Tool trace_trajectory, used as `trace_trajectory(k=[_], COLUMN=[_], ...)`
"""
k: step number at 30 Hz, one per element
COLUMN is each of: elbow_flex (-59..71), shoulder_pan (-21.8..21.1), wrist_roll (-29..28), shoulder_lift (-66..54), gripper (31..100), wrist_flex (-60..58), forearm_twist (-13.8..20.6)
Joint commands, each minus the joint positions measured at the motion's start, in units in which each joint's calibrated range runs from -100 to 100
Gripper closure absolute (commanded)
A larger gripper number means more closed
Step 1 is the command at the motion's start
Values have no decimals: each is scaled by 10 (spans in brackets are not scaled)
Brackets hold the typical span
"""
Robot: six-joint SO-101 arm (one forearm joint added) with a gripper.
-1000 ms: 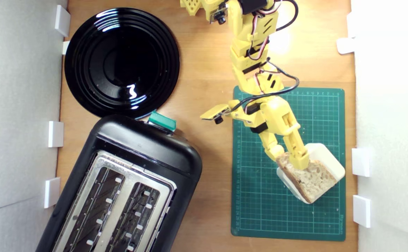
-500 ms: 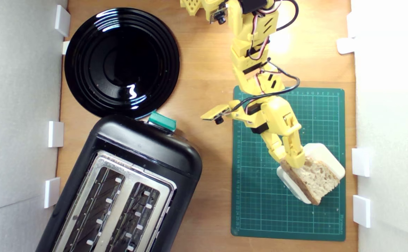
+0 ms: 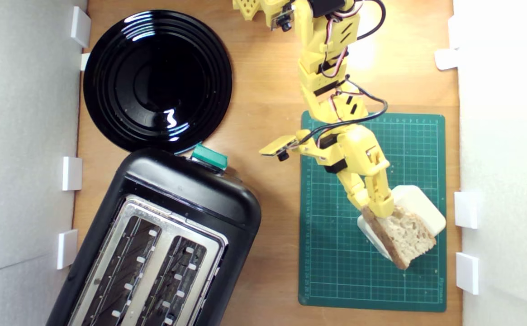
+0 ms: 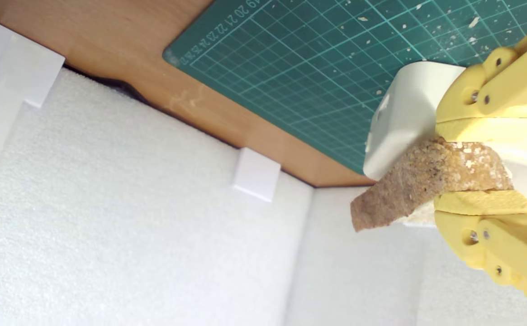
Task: Pick bread and place in toaster
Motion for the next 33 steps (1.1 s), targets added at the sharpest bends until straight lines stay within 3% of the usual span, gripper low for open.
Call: trace_trajectory(k=[1,5,15,24,33], elbow_flex=[-17,-16,-18,-24,-81], shoulder_pan=[12,23,27,25,36], wrist_roll=[4,4,4,44,142], shoulder_lift=[-89,-156,-403,-598,-731], gripper=[729,729,728,723,728], wrist_flex=[-11,3,223,478,696], forearm_twist=[0,0,3,19,18])
